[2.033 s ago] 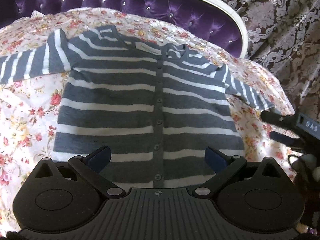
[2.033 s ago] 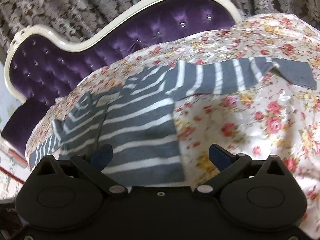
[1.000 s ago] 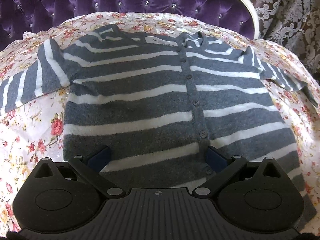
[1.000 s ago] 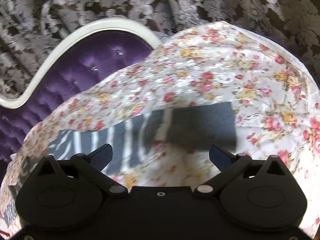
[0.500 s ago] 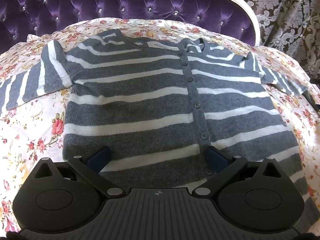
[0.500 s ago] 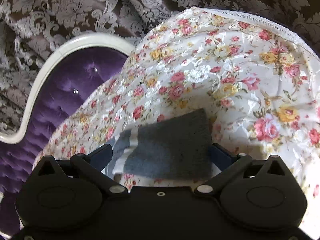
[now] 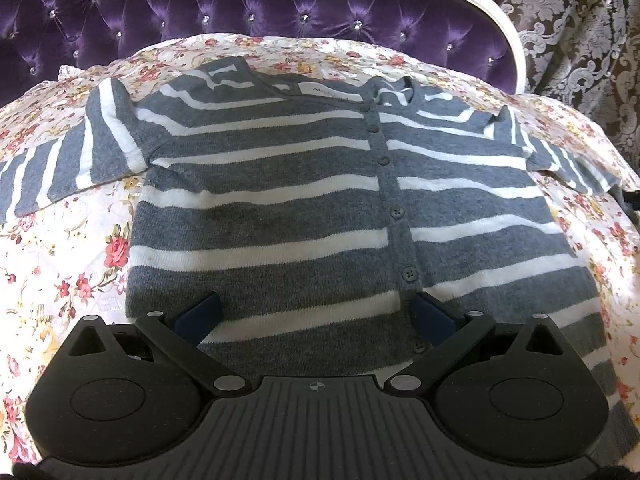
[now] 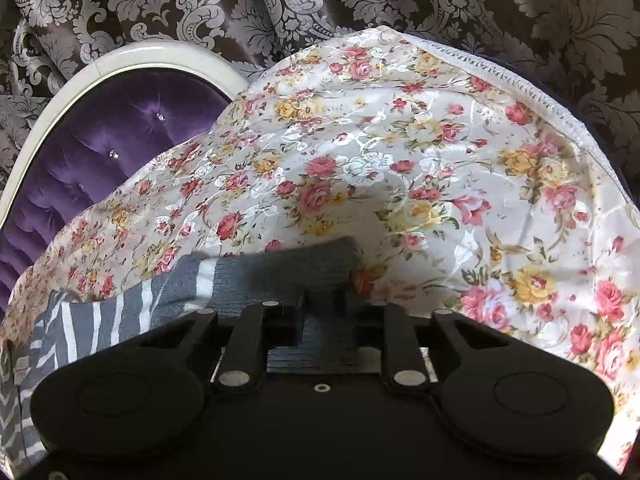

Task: Fold small clothes
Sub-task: 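Lift the sleeve with the right gripper, fold it across the body, release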

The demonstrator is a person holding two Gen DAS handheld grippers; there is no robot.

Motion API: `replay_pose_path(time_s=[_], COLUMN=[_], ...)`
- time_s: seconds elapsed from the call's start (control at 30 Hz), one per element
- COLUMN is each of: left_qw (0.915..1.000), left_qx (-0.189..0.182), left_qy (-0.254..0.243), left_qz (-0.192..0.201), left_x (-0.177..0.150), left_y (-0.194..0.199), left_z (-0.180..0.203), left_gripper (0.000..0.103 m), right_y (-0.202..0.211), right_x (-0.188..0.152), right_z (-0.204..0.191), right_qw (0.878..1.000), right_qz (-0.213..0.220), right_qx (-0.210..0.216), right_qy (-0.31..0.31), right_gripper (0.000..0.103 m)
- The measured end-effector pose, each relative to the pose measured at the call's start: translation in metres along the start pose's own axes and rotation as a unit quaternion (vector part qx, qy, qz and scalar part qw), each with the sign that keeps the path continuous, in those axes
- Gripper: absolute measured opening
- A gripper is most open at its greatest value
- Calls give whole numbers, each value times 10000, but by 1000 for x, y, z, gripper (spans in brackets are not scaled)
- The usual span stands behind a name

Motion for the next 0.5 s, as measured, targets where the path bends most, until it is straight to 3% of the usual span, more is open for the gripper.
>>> replay_pose_path(time_s=[0.17, 0.33, 0.5], left_qw=[10000, 9999, 9995], left_qx=[-41, -85, -152], left_qy=[28, 96, 227], left_qz=[-59, -97, -135], left_x=[2, 3, 4], left_y=[1, 3, 6], left_z=[-1, -2, -4], left_gripper=[102, 102, 102], right_y=[27, 71, 110], right_x=[10, 31, 37], right_z=[-25, -72, -149], right_qw=[9986, 9944, 9831], right_qz=[310, 661, 783], right_qx=[-40, 406, 1160], right_qy=[420, 724, 1178], right_gripper=[16, 16, 16])
Point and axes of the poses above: each gripper's, at about its wrist camera, not at the fingertips, and y roughly against the way its jaws point, z to its right, x to its top, the point moved 2 cm from there along -y, roughly the way its jaws point, and after that the axes turned 6 degrees about -x, right-handed, at the moved point
